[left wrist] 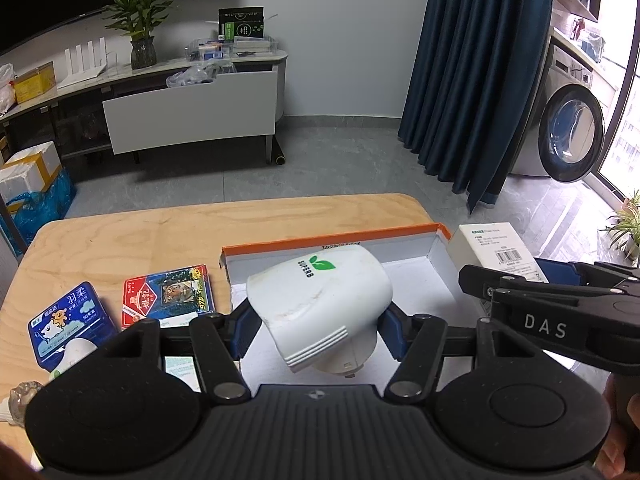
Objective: Organize rigid objects
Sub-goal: 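Carry the white diffuser and white charger box over the open white box with both grippers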
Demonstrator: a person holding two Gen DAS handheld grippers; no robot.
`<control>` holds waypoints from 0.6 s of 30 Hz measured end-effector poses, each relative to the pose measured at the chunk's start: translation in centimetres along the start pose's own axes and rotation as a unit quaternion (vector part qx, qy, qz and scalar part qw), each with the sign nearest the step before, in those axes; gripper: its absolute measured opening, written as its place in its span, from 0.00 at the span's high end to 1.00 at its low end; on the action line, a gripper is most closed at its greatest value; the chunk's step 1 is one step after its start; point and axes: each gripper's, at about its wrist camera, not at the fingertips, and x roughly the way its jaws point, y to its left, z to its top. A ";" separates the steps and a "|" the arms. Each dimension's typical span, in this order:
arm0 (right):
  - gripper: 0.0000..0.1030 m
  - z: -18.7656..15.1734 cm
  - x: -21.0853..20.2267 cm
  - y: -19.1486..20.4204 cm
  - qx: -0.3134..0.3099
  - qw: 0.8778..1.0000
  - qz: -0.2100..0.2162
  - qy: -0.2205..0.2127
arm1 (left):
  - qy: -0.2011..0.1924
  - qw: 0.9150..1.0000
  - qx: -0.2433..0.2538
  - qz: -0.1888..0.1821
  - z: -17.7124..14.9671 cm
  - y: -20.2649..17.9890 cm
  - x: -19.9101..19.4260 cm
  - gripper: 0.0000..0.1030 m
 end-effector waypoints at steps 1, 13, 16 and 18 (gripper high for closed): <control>0.31 0.0 0.1 0.0 -0.001 1.000 0.000 0.001 | 0.001 1.000 -0.001 -0.001 0.0 0.0 0.1 0.39; 0.31 0.1 1.5 0.1 -0.006 1.000 0.003 0.011 | 0.008 1.000 -0.005 0.002 0.0 0.3 1.2 0.39; 0.31 0.1 1.9 0.2 -0.008 1.000 0.006 0.013 | 0.009 1.000 -0.008 0.004 0.1 0.7 1.4 0.39; 0.31 0.2 2.1 0.4 -0.009 1.000 0.006 0.014 | 0.010 1.000 -0.009 0.005 0.1 0.8 1.5 0.39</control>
